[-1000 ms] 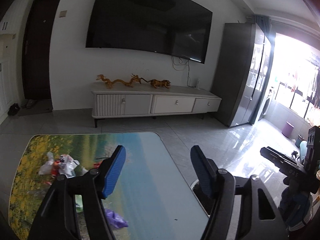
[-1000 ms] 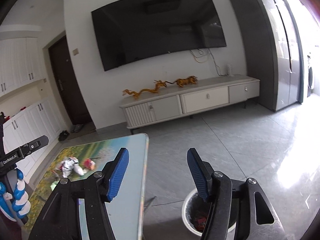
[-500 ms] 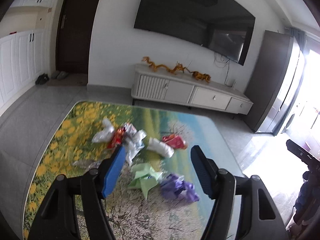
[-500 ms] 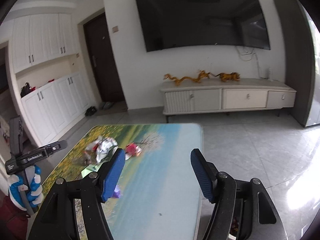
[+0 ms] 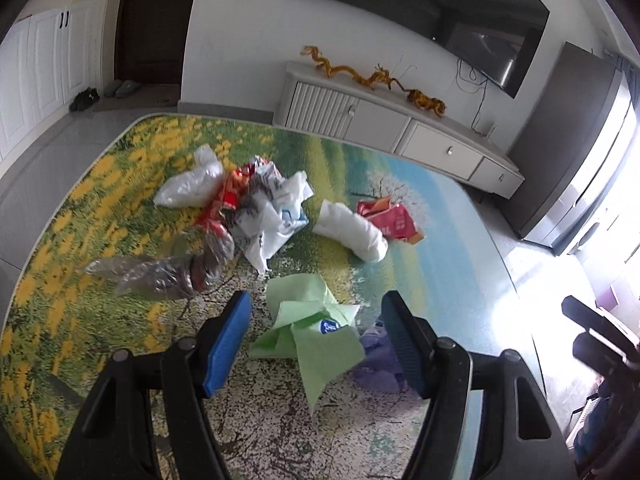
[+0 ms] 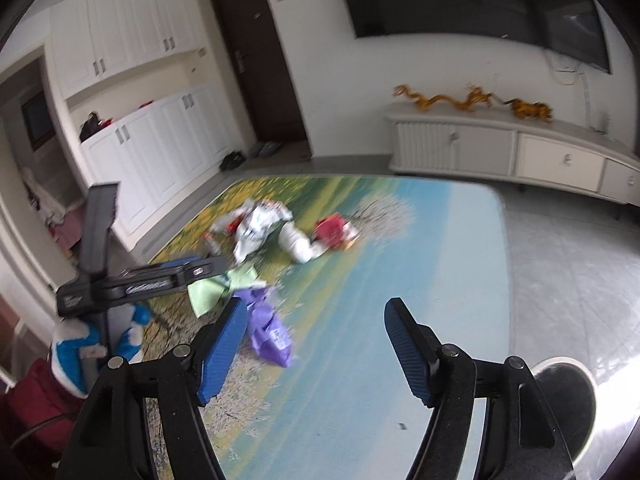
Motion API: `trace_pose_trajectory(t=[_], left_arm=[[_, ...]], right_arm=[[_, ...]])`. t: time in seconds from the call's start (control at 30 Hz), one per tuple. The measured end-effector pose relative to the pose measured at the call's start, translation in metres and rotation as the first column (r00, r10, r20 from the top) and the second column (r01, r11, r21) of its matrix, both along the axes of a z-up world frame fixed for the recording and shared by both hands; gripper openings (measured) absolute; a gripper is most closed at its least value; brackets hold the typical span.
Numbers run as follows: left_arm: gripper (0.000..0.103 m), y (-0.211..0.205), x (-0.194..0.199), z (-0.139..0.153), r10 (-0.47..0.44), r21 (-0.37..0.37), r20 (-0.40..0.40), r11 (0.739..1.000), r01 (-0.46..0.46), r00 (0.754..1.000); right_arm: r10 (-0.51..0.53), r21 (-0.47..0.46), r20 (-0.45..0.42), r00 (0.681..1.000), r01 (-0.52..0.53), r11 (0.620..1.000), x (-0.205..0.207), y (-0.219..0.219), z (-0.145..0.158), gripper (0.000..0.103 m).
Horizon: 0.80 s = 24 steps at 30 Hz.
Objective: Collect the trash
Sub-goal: 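Grasp the green plastic bag with the left tool while the right tool grasps the purple bag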
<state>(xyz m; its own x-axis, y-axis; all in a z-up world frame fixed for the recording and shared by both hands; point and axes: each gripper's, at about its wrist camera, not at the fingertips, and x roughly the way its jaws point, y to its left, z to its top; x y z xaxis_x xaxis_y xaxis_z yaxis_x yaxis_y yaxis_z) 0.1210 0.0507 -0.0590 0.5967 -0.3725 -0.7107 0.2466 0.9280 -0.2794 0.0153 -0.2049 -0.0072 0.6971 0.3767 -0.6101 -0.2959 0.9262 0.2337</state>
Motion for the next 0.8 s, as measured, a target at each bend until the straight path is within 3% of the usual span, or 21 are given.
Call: trace_pose_trajectory(t=[0.17,0.3,0.53,0.8], left_arm=[[0.065,-0.003,0.015,-0.018,-0.023,-0.006,-0.038,1.000,0.023,0.999],[0.053,0.000,0.020,-0.029,-0.038,-0.028,-0.064,0.999,0.037,0.997],[0.042,0.013,0.017,-0.034,-0.051,-0.092,-0.053,0.995,0.046,0.997],[0.041,0.028,0.016,-0.037,-0.030,-0.150,-0.049,0.988,0.022,0.998]], right_arm=[[0.115,-0.005,-0.029,0.993,-0.115,0.993,0.016,0.024,-0.019,0.071],[0.174,-0.010,-0.050,0.983,-0.175,0.985,0.027,0.041,-0.031,0.071],[0.236,-0.014,-0.077,0.969,-0.237,0.971,0.048,0.065,-0.048,0.071],[0.275,-0.012,-0.115,0.955,-0.278,0.960,0.070,0.081,-0.067,0.071]])
